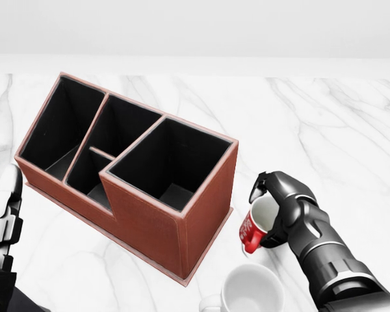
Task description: Pick up the red mug and place it to the right of the caddy.
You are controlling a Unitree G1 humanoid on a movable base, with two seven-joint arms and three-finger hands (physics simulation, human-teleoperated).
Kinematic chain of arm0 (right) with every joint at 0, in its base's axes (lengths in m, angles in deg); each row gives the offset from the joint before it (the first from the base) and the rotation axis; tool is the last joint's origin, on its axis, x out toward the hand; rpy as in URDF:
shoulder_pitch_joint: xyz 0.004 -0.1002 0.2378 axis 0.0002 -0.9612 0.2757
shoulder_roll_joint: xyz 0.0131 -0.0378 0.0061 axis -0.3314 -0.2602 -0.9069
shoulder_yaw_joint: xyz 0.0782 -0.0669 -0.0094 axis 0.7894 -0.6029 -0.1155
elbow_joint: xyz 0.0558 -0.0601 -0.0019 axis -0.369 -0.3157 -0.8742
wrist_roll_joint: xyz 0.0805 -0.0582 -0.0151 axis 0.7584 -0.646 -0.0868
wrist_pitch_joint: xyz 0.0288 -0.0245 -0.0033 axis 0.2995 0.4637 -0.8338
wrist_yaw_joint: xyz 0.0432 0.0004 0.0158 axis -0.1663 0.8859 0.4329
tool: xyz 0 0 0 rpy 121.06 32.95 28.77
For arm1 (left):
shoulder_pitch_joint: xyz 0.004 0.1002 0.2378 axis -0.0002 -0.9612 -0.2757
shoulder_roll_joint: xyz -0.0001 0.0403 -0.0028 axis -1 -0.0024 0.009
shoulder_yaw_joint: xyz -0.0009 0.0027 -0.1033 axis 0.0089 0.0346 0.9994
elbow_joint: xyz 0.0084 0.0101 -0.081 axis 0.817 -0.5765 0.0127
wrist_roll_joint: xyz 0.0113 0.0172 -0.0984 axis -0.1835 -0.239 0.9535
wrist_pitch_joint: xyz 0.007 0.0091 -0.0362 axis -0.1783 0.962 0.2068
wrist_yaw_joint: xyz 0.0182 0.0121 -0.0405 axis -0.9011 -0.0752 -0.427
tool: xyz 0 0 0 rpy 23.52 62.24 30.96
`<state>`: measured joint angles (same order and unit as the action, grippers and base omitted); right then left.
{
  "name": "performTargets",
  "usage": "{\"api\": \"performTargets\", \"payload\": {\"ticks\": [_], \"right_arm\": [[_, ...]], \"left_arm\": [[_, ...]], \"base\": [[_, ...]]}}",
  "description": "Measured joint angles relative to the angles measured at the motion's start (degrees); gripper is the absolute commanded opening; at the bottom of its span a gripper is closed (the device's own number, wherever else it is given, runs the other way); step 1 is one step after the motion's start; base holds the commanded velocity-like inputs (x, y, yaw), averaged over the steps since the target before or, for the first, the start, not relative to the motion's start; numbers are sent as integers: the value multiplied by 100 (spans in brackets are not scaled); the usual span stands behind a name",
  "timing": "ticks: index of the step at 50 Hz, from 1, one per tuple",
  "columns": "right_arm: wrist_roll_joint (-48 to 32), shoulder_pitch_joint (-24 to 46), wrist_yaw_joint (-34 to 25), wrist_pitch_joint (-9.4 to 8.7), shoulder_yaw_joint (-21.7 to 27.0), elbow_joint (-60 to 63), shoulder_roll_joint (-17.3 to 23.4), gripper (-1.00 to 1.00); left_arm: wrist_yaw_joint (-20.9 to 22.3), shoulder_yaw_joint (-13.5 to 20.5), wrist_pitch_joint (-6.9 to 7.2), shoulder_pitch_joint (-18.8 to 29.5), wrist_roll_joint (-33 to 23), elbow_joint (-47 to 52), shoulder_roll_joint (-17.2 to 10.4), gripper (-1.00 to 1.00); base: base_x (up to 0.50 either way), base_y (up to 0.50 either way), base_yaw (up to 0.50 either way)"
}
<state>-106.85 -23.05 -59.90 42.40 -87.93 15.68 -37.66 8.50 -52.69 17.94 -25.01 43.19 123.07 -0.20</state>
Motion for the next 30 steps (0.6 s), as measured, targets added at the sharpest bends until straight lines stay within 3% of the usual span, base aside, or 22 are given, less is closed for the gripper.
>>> {"api": "performTargets", "payload": {"ticks": [4, 7, 8, 9, 30], "right_arm": [[24, 27, 17, 0, 1, -37, -6, -100], [61, 49, 47, 0, 9, -60, -6, -45], [66, 54, 59, 0, 11, -67, -6, 6], [60, 61, 67, 0, 12, -75, -5, 98], [14, 98, 106, 0, 37, -59, 79, 100]], "left_arm": [[14, 6, 0, 0, 0, 27, 10, 100], [21, 3, 0, -22, 6, -14, 18, 100], [22, 2, 0, -30, 6, -28, 19, 100], [23, 2, 0, -38, 7, -42, 20, 100], [35, -10, 0, -98, 33, -111, 20, 100]], "base": [[0, 0, 0], [0, 0, 0], [0, 0, 0], [0, 0, 0], [0, 0, 0]]}}
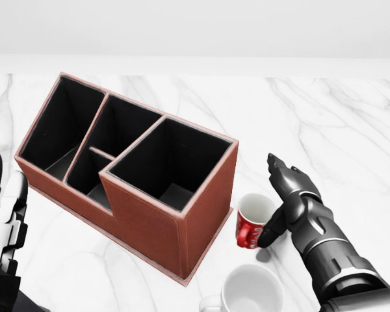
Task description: Pick up the red mug and place it to the right of the caddy.
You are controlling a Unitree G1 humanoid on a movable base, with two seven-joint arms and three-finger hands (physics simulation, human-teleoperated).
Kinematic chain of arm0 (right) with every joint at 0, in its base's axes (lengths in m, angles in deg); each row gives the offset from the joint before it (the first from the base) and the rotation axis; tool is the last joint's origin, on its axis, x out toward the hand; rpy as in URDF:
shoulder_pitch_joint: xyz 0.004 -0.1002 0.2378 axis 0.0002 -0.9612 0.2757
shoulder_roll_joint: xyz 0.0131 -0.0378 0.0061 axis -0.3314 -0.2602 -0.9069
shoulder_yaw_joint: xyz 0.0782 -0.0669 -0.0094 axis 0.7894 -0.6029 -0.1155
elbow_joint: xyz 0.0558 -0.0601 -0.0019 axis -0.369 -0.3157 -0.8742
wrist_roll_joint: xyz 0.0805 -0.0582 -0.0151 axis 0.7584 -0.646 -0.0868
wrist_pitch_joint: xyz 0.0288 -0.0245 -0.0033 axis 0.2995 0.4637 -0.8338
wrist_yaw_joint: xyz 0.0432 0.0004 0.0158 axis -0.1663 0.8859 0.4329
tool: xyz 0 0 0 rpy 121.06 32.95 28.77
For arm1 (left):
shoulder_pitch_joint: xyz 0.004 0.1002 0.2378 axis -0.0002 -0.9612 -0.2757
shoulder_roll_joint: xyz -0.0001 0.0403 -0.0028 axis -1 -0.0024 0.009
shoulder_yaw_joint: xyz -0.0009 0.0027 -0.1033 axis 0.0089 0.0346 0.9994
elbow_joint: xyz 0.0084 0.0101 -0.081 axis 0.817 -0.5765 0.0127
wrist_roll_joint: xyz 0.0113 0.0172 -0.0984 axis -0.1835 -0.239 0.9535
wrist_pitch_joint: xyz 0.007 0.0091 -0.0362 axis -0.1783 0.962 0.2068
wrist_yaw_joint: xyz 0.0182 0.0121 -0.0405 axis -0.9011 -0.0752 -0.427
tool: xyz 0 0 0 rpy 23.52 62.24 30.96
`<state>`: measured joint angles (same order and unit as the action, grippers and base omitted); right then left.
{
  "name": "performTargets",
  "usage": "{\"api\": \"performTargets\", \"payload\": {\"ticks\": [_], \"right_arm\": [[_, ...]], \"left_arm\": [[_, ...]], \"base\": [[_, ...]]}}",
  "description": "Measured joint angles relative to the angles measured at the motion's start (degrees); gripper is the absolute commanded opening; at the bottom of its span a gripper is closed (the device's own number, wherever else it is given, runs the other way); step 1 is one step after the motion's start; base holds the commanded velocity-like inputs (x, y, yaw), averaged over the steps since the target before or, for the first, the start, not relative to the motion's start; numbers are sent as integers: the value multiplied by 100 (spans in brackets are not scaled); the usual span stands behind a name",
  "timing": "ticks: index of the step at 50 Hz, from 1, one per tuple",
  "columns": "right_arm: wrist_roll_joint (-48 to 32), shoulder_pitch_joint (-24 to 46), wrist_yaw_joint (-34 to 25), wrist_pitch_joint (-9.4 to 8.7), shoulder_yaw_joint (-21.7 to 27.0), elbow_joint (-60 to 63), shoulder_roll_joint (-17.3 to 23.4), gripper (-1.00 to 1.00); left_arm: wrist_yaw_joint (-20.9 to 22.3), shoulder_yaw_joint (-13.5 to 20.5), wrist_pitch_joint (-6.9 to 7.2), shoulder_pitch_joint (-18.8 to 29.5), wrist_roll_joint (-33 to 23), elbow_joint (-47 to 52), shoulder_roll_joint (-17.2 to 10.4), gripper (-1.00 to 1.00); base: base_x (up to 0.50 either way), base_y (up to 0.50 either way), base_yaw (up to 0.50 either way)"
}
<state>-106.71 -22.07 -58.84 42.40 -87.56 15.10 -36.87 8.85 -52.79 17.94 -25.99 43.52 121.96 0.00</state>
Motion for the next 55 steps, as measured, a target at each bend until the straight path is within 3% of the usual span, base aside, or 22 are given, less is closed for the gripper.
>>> {"api": "performTargets", "payload": {"ticks": [10, 14, 23, 29, 37, 48, 55], "right_arm": [[-75, -168, -100, 0, -11, 219, 112, 100], [-210, -456, -460, 0, -10, 902, 194, 100], [-1021, -1385, -2511, 0, 255, 3947, 410, 100], [-1484, -1522, -4034, 0, 604, 5761, 621, 100], [-1734, -869, -4061, 0, 981, 7105, 1081, 100], [-1536, 452, -4061, 0, 1170, 7804, 1711, 100], [-1321, 809, -4061, 0, 1216, 8438, 1971, 100]], "left_arm": [[3, -14, 0, 33, 2, 84, -9, 100], [-3, -23, 0, 52, -4, 78, -17, 100], [-33, -66, 0, 81, -28, 85, -40, 100], [-49, -84, 0, 79, -34, 53, -53, 100], [-75, -116, 0, 87, -51, -23, -68, 100], [-94, -138, 0, 78, -57, -66, -83, 100], [-113, -173, 0, 78, -78, -8, -98, 100]], "base": [[0, 0, 0], [0, 0, 0], [0, 0, 0], [0, 0, 0], [0, 0, 0], [0, 0, 0], [0, 0, 0]]}}
